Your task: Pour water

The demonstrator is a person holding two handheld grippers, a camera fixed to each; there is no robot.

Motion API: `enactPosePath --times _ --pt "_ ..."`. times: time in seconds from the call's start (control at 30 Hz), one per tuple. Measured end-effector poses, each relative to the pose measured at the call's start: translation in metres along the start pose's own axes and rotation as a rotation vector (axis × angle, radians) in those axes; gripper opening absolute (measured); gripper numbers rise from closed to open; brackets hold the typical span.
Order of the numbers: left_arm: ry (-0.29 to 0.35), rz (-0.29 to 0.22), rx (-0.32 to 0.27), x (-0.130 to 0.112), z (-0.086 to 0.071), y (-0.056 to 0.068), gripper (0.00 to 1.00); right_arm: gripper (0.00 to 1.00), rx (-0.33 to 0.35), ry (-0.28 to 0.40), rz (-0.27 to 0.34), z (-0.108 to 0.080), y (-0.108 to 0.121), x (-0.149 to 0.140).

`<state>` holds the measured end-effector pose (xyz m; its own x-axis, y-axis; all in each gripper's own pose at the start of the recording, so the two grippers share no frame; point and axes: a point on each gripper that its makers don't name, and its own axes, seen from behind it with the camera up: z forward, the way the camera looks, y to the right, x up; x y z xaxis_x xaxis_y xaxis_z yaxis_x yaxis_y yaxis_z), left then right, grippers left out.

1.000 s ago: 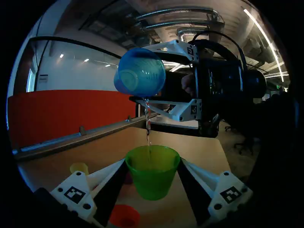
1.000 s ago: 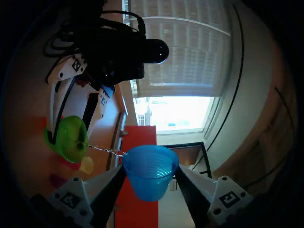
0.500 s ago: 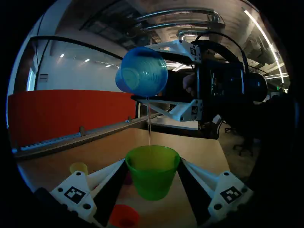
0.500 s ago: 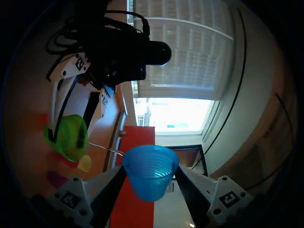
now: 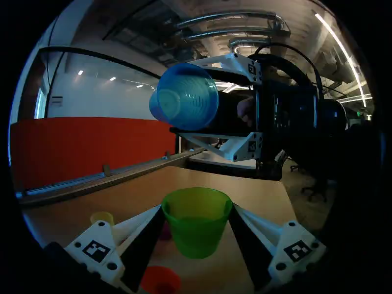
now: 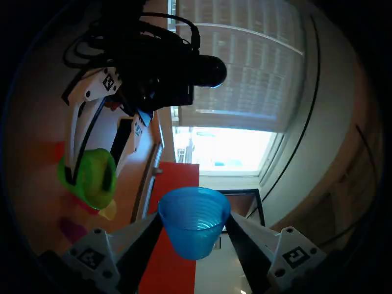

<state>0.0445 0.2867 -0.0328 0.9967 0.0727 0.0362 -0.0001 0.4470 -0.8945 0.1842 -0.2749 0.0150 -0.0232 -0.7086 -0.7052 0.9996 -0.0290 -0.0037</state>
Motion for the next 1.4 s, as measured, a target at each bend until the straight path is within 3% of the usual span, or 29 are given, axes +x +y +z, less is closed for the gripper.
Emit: enactPosePath --times 0.2,0.43,0.9,1.2,1.4 --pt "0.000 -0.002 0.005 -0.001 -0.001 -0.002 0.87 0.89 0.010 0.009 0.064 0.001 -0.004 0.001" --pt "-0.005 -0.001 0.007 -0.003 -0.003 -0.003 0.87 0.89 0.019 0.015 0.212 0.000 -0.012 -0.001" --pt "-0.012 0.006 0.023 -0.002 -0.007 -0.008 0.87 0.89 0.041 -0.008 0.661 -0.009 -0.025 -0.016" --pt "-0.017 0.012 0.029 0.001 -0.010 -0.007 0.87 0.89 0.102 0.015 1.044 -0.017 -0.036 -0.008" --pt "-0.022 0.022 0.034 0.003 -0.010 -0.007 0.87 0.89 0.126 0.025 1.257 -0.019 -0.037 -0.007"
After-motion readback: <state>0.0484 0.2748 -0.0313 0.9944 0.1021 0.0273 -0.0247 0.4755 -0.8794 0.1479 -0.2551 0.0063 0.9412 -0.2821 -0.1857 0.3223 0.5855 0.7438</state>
